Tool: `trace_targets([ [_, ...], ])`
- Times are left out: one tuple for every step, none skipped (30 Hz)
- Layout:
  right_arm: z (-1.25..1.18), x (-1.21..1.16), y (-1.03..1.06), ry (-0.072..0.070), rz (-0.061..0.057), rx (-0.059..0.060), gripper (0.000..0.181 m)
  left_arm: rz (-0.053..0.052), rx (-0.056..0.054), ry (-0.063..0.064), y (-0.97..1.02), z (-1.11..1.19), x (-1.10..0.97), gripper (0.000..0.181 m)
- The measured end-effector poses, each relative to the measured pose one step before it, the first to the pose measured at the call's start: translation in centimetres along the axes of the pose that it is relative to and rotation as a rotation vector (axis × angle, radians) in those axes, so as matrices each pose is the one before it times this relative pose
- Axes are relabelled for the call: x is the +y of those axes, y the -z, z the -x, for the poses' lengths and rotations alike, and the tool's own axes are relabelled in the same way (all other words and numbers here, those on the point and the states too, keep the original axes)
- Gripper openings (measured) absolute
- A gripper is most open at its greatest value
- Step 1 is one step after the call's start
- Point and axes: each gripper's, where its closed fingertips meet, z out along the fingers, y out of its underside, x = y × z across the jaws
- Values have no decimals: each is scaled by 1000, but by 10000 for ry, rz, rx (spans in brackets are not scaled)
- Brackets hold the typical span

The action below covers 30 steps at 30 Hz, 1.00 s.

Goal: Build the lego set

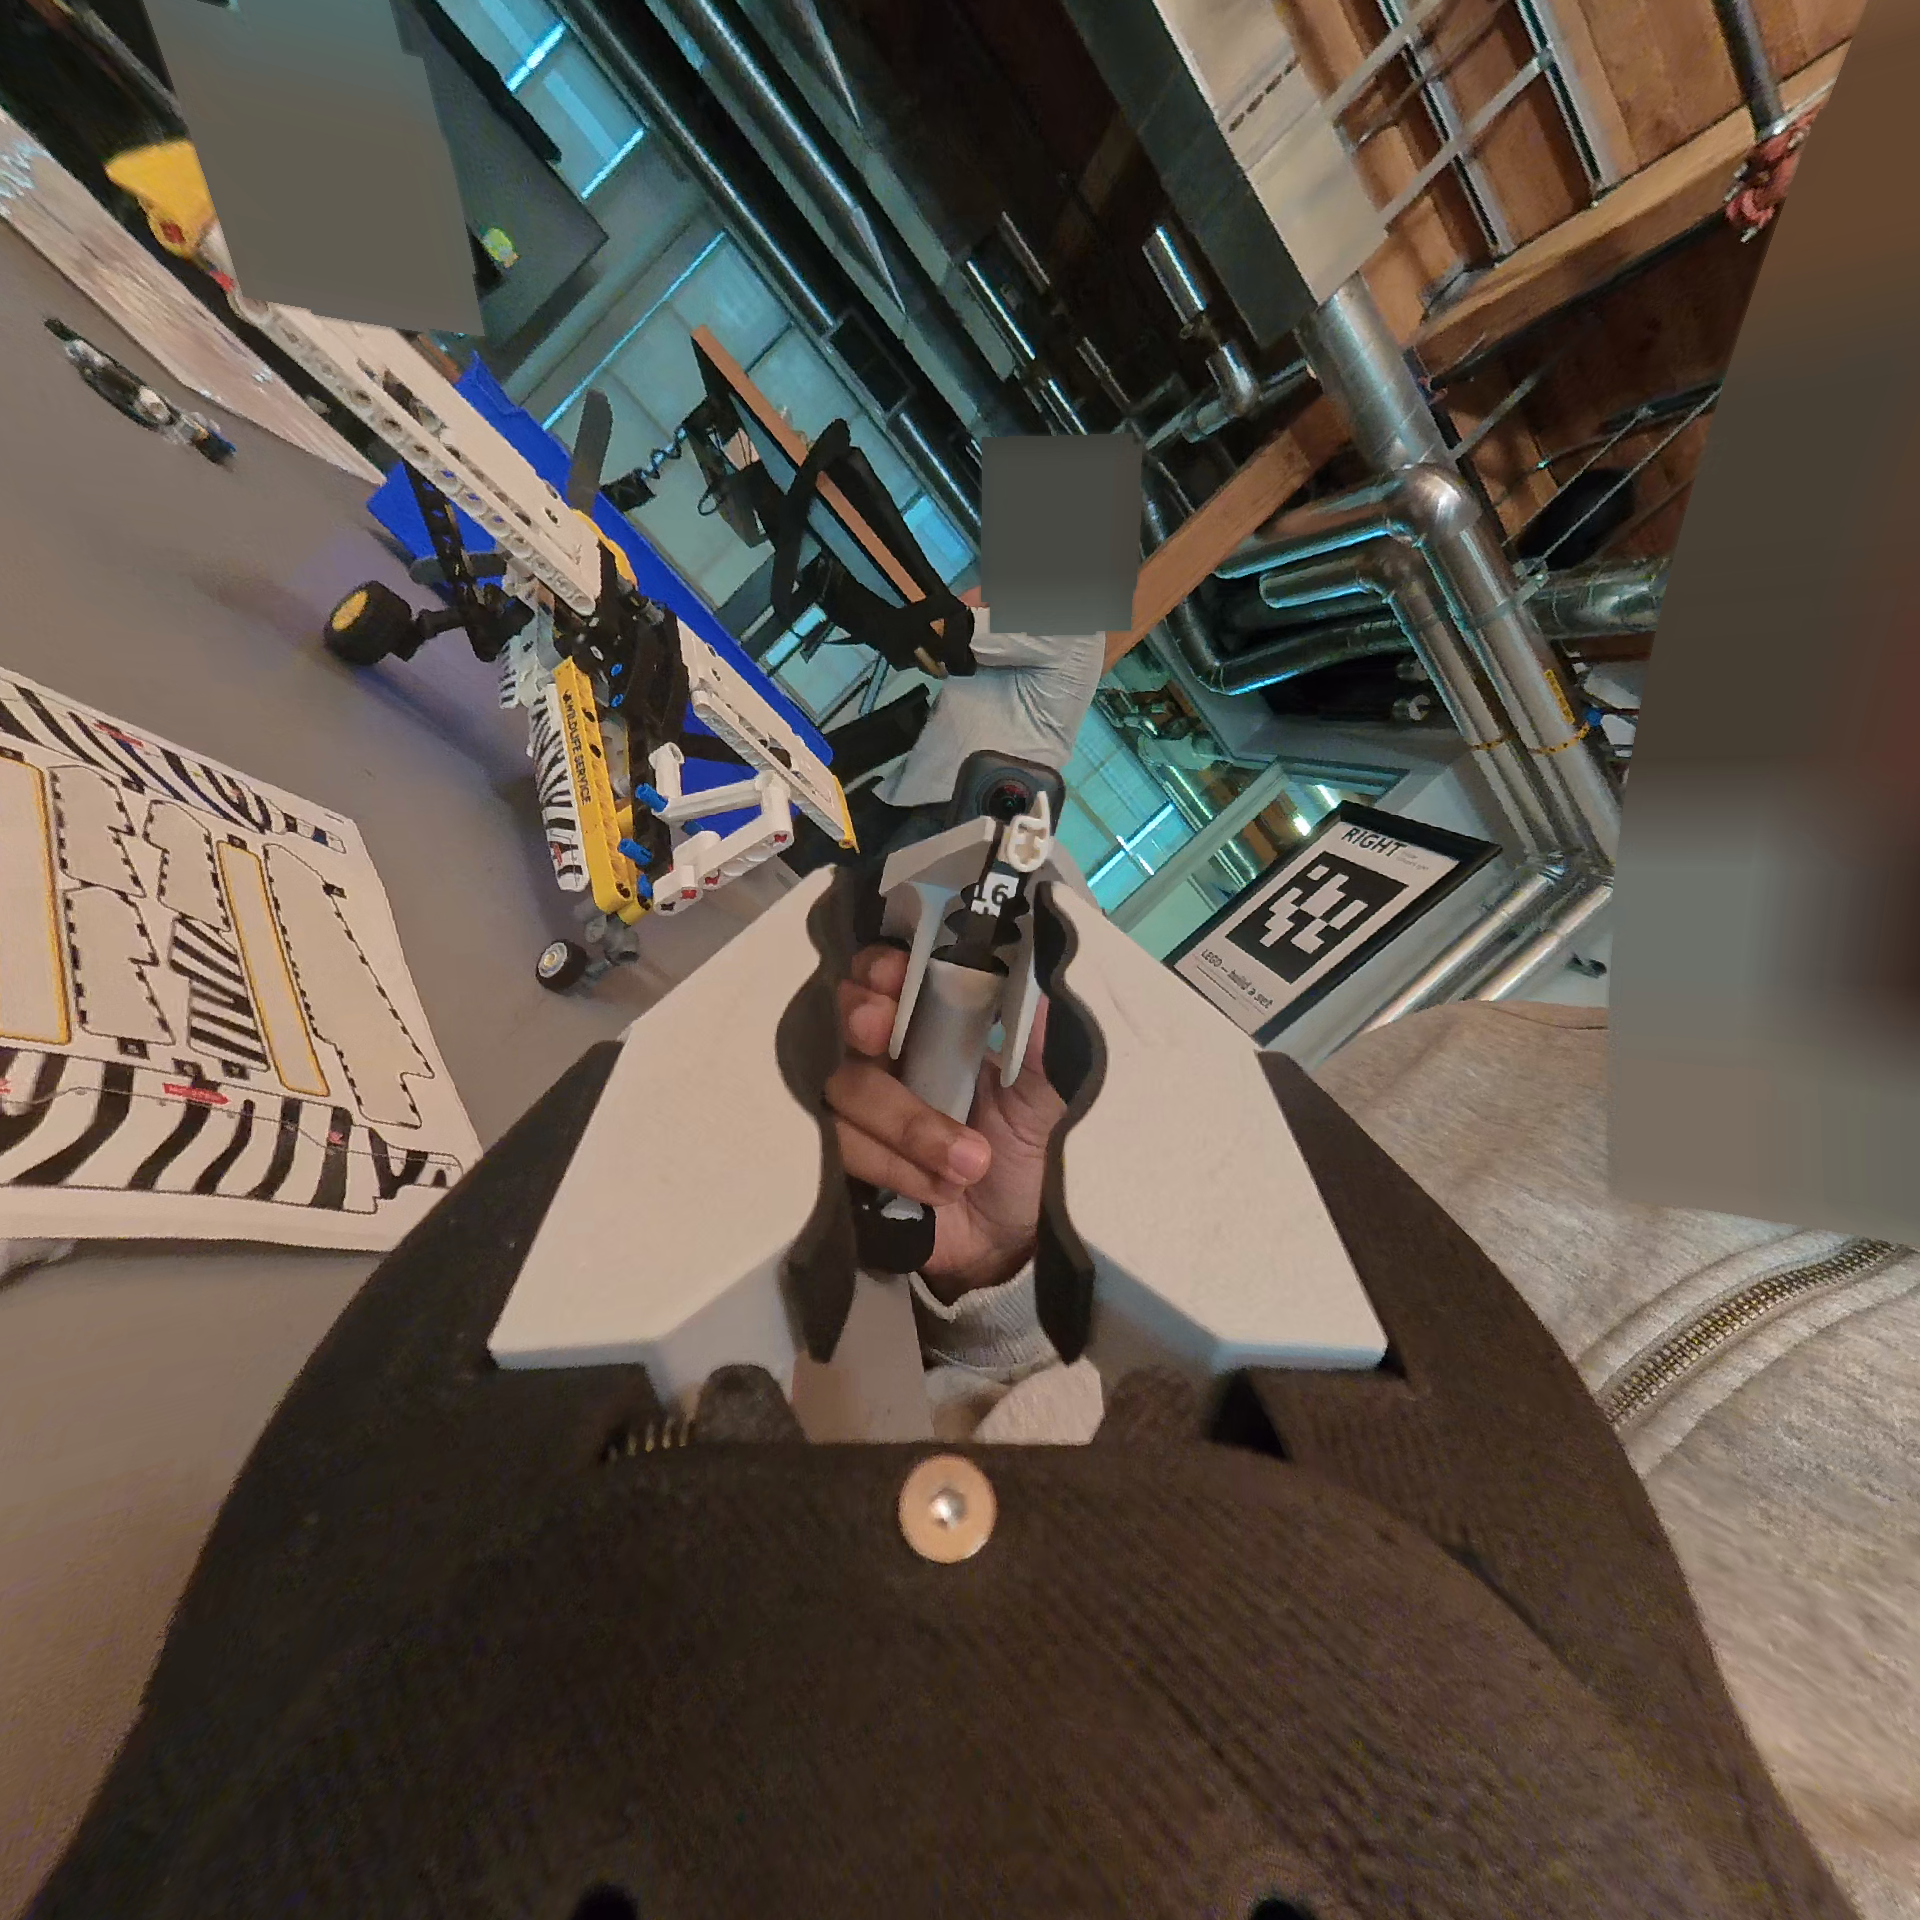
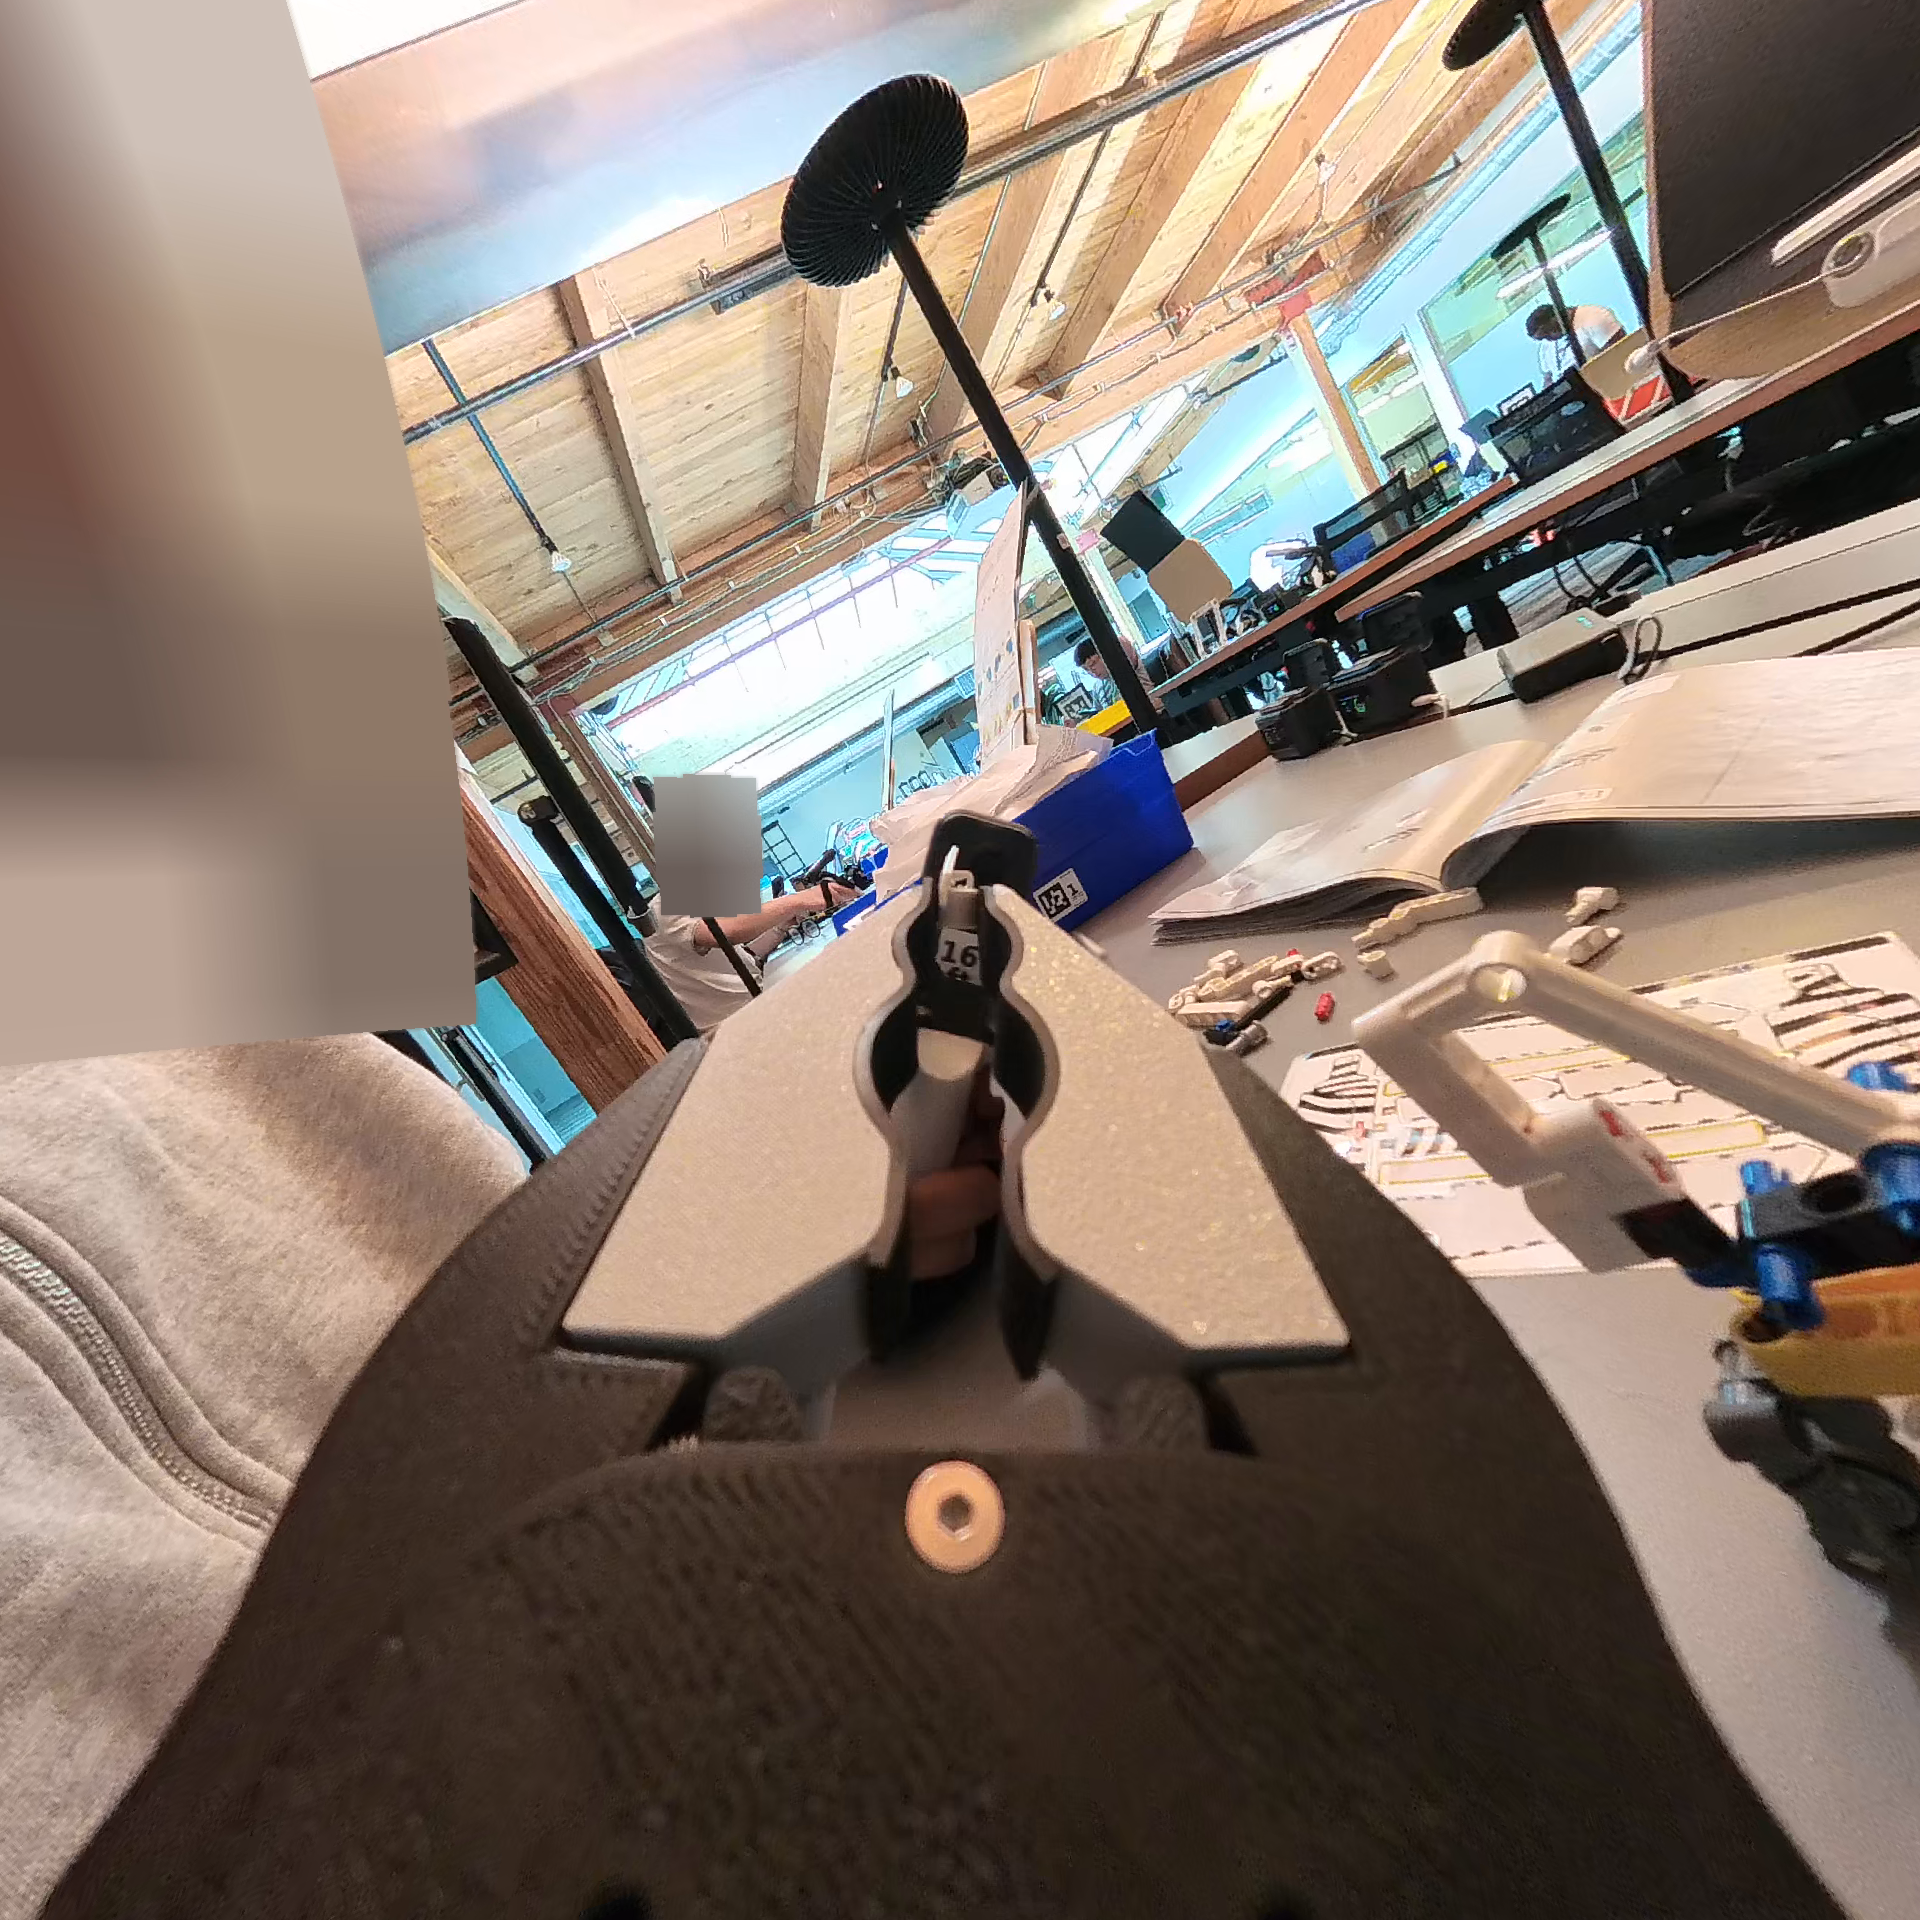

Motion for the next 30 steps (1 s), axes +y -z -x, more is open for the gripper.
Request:
trace_targets([
  [-7,2,0,-4,-5,3,5,-151,-66,-150,201,-55,-301,32],
  [4,12,-16,2,5,7,5,-224,-86,-210,288,-79,-418,30],
  [46,19,-15,46,14,16,5,-235,-88,-225,329,-105,-473,29],
  [76,9,-20,157,7,52,5,-110,-27,-191,338,-154,-316,21],
  [143,59,-75,281,57,84,5,57,-34,-171,266,-114,-128,16],
  [183,194,-147,331,155,84,5,190,-157,-146,253,73,-25,16],
  [170,298,-219,325,258,85,5,190,-174,-183,287,51,-110,16],
  [64,427,-270,301,369,118,5,99,-151,-238,409,-26,-338,16],
  [-40,520,-304,254,470,134,5,-39,-189,-279,545,-12,-603,15],
  [-124,655,-319,146,570,131,6,-122,-246,-277,690,88,-787,15],
  [-292,786,-338,-29,642,159,6,-153,-282,-268,806,195,-879,15],
  [-368,883,-349,-221,683,146,6,-142,-368,-268,898,386,-857,16],
  [-470,987,-370,-409,715,133,6,-115,-461,-290,967,609,-809,16],
  [-488,989,-370,-539,694,108,6,-80,-547,-309,1018,809,-709,17],
  [-611,867,-370,-550,572,187,6,-55,-573,-319,1006,923,-576,18],
  [-592,671,-349,-509,417,211,6,-48,-528,-306,988,933,-465,18],
  [-289,508,-326,-424,290,60,6,-19,-519,-294,948,988,-304,17],
  [-162,436,-265,-344,247,0,6,4,-585,-263,909,1136,-159,17],
  [-299,452,-204,-272,268,109,6,-10,-515,-187,786,1059,-77,17],
  [-419,524,-170,-222,325,194,6,-24,-317,-61,610,745,-84,16],
  [-364,608,-154,-176,381,165,6,-32,-132,25,440,452,-89,16],
  [-287,584,-142,-164,356,113,6,-31,-66,45,285,315,-75,16],
  [-137,469,-124,-162,272,12,6,-23,-34,46,149,219,-17,16],
  [53,354,-93,-158,195,-114,6,-4,34,67,52,86,27,16],
  [98,337,-90,-114,195,-137,6,35,101,94,-48,-48,121,16],
  [91,273,-60,-23,186,-90,6,85,110,86,-103,-79,185,16],
  [-22,133,-36,43,108,36,6,111,63,41,-97,-44,190,16],
  [-59,46,5,100,38,92,6,83,4,-11,-82,1,122,16],
  [-87,17,22,131,20,114,6,30,-7,-42,-42,-24,47,16],
  [-133,-11,43,126,-5,136,6,4,1,-41,-20,-39,11,16],
])
